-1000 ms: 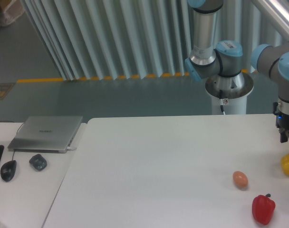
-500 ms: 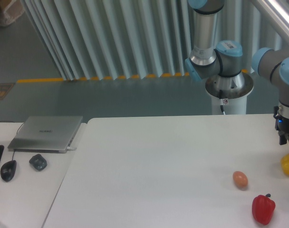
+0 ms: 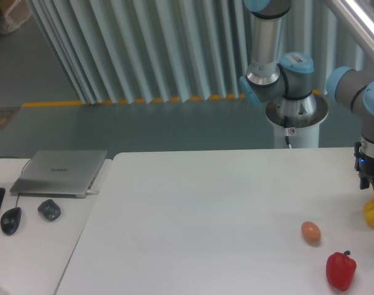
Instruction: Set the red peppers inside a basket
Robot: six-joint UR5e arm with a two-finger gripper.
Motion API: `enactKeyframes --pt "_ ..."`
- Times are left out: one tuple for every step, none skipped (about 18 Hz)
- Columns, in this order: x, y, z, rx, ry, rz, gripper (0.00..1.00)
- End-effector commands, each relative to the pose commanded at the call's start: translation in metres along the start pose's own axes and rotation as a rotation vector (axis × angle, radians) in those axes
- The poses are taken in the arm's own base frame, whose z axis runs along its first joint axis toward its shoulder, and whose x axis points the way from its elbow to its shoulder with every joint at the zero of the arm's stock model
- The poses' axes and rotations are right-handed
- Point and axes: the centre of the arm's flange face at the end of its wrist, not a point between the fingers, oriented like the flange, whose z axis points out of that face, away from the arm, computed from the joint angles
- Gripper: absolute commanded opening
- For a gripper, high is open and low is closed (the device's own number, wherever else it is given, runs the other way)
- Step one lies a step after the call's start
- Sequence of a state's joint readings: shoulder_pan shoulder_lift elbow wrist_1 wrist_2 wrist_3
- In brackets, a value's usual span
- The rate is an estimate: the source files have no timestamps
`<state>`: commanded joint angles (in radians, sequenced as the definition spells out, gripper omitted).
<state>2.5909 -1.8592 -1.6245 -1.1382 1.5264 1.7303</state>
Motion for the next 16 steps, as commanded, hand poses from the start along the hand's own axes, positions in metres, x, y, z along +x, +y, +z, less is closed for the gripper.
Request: enactKeyframes --pt "0.0 0.002 0.0 0.003 -0.005 -0.013 1.0" --pt "-0.002 0.007 -0.001 -0.001 -0.019 -0.04 1.0" --pt "-0.004 0.009 -0.002 -0.006 -0.031 -0.048 1.0" --pt "-0.003 0.008 0.0 -0.009 -0.032 -0.06 1.0" --pt "-0.004 0.01 0.001 -0.007 -0.031 -0.093 1.0" --pt "-0.004 0.013 0.001 -0.006 -0.031 -0.112 1.0" --pt "-0.007 0.014 0.0 -0.008 -0.037 -0.118 1.0" --pt "-0.008 0.015 -0.002 -0.005 -0.044 -0.142 1.0" --pt "-0.008 0.015 -0.005 0.0 -0.05 -0.198 1.0" --pt "-0.009 0.014 -0.007 0.008 -0.058 -0.28 1.0" --pt "-0.011 0.01 -0.01 0.015 -0.078 -0.349 1.0" --pt "-0.013 0.005 -0.011 0.02 -0.095 -0.405 1.0" --pt "-0.013 -0.006 -0.012 0.024 -0.105 -0.445 1.0" --pt "-0.014 -0.015 -0.013 0.023 -0.108 -0.473 1.0" --pt "-0.014 -0.019 -0.013 0.023 -0.11 -0.499 1.0" --pt "-0.014 -0.021 -0.014 0.027 -0.11 -0.535 1.0"
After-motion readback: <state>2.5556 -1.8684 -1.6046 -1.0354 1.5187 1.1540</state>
